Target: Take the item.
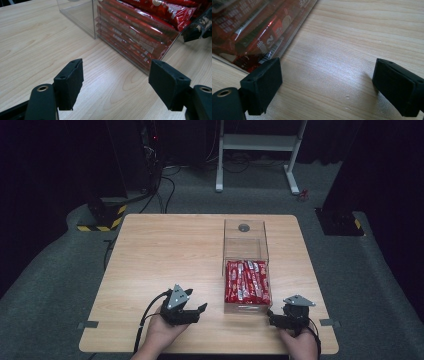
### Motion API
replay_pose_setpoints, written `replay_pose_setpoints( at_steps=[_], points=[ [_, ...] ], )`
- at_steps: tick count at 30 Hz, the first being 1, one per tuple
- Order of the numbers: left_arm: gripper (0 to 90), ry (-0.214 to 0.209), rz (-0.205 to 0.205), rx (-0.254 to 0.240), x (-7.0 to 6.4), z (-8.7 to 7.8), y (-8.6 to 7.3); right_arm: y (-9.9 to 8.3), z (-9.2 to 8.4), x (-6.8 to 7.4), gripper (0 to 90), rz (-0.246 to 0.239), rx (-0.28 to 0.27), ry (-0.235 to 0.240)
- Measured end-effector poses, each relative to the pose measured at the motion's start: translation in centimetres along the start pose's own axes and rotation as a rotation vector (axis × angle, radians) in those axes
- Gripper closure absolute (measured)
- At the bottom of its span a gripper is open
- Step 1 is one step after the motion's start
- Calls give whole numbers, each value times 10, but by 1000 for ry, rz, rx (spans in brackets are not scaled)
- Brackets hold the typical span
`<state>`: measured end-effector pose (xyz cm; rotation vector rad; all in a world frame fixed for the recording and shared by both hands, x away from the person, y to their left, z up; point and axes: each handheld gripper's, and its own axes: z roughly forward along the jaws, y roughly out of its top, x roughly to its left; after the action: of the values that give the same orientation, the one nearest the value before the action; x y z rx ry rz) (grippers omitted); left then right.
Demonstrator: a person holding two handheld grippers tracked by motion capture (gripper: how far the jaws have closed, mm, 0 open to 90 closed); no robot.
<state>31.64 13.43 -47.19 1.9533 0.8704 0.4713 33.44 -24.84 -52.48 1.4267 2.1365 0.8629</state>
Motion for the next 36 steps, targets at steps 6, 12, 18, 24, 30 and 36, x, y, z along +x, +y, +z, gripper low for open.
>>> replay_pose_setpoints(
  at_steps=[6, 12, 18, 24, 30, 36],
  points=[
    [284, -14, -3, -13, -1, -2, 7, 0, 0, 0, 88, 0, 0, 0],
    [284, -34, -8, -26, -3, -3, 13, 0, 0, 0, 88, 0, 0, 0],
    [284, -32, 4, -35, -5, -4, 19, 0, 0, 0, 89, 0, 0, 0],
    [284, -39, 7, -43, -7, -3, 25, 0, 0, 0, 88, 0, 0, 0],
    [284, -58, 15, -46, -10, -1, 32, 0, 0, 0, 89, 0, 0, 0],
    [284, -74, 31, -46, -16, 4, 41, 0, 0, 0, 89, 0, 0, 0]
  ],
)
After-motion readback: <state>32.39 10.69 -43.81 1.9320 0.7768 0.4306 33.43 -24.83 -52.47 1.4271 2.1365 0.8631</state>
